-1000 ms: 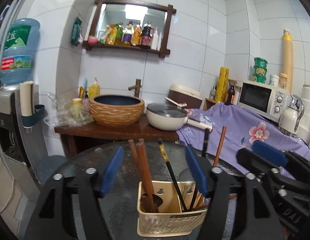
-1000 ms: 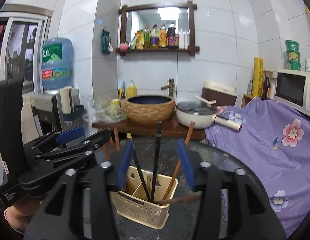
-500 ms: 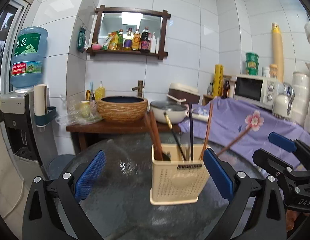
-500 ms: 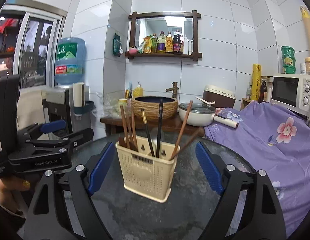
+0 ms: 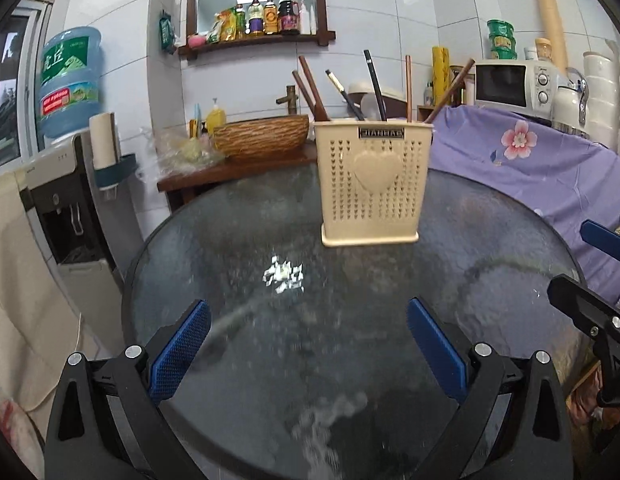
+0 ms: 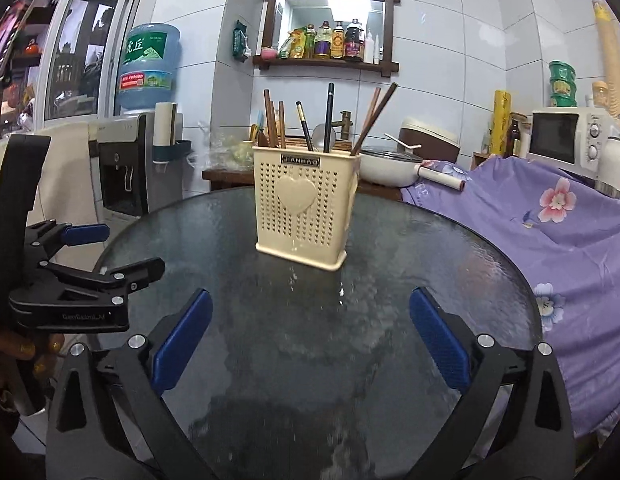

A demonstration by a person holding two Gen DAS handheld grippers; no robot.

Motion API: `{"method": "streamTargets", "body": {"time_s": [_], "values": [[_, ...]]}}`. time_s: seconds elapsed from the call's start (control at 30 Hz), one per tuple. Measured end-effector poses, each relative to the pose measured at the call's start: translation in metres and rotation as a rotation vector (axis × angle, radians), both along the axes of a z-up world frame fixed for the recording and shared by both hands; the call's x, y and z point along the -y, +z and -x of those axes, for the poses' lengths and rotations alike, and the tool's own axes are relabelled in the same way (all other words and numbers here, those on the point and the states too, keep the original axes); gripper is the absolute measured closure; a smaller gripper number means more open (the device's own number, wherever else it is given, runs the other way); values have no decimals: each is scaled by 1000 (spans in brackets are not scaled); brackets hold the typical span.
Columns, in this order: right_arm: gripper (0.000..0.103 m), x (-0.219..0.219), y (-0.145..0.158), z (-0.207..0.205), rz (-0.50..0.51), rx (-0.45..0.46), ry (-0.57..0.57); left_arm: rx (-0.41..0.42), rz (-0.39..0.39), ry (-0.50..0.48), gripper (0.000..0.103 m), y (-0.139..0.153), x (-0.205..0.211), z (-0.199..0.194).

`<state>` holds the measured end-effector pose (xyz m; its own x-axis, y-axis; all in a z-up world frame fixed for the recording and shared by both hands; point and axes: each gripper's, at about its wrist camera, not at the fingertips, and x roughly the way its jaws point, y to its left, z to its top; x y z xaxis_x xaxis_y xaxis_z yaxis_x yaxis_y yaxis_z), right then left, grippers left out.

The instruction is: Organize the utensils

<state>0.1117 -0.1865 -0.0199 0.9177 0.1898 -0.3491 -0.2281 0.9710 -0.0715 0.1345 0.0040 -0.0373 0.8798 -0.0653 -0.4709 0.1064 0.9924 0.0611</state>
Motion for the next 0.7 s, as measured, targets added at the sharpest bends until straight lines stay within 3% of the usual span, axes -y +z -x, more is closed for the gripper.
{"method": "streamTargets", "body": {"time_s": [0.13,0.4,0.7], "values": [[6,11,-5,32,-29,7,-14,13,12,39,7,-2,-10,30],[6,22,12,86,-103,54,21,96,60,54,6,21,-19,79],[6,23,22,111,-112,90,13,138,102,34,6,34,-11,107]]}}
